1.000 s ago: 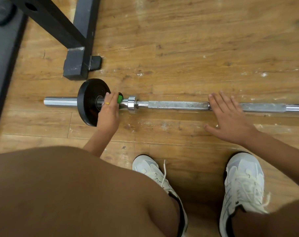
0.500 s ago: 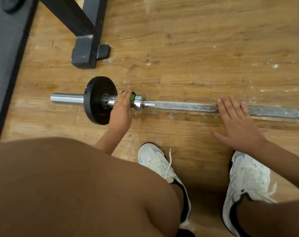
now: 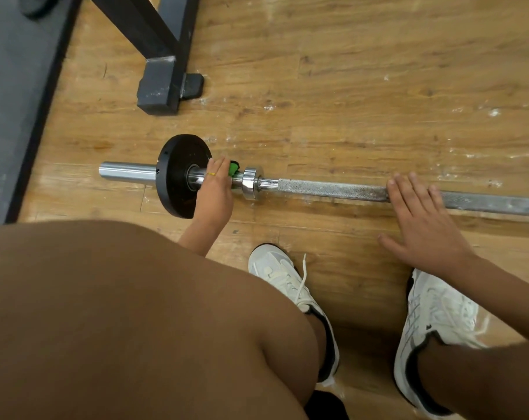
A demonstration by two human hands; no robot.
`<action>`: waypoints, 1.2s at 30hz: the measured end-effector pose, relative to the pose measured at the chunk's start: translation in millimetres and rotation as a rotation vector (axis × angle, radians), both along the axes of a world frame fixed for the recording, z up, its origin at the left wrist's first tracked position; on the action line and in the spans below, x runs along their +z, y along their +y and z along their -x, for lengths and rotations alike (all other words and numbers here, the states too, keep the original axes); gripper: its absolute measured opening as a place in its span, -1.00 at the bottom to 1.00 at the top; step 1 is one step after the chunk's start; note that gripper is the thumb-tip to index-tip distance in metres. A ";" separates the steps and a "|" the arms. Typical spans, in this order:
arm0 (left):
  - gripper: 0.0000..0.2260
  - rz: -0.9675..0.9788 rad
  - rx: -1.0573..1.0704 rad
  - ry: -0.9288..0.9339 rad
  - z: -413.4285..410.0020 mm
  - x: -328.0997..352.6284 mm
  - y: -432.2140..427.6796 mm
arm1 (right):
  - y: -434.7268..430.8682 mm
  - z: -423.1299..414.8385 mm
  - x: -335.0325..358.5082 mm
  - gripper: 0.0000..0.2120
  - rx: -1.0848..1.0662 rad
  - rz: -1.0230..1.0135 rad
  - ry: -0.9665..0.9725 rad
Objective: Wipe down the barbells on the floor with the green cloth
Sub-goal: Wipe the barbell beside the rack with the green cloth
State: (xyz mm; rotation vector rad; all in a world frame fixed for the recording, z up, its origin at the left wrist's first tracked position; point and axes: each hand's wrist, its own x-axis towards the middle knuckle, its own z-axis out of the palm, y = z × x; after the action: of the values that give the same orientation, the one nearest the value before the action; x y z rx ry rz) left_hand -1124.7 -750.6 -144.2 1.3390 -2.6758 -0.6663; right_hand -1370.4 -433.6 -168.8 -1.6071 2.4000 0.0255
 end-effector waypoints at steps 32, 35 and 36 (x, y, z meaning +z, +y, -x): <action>-0.48 0.176 -0.209 -0.033 73.6 1.0 31.1 | -36.4 40.7 0.3 -0.07 -0.031 0.011 0.005; -0.47 0.126 -0.201 -0.054 84.4 -1.1 13.8 | -39.7 44.3 2.2 -0.07 -0.033 0.010 -0.002; -0.48 0.101 -0.173 -0.037 86.9 0.0 11.7 | -40.7 46.2 3.0 -0.08 -0.035 0.010 -0.002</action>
State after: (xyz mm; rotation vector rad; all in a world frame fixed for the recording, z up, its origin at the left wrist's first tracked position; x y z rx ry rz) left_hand -1211.6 -738.9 -144.2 1.1170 -2.8364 -0.5174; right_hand -1416.6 -474.3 -165.8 -1.5685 2.4295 0.0054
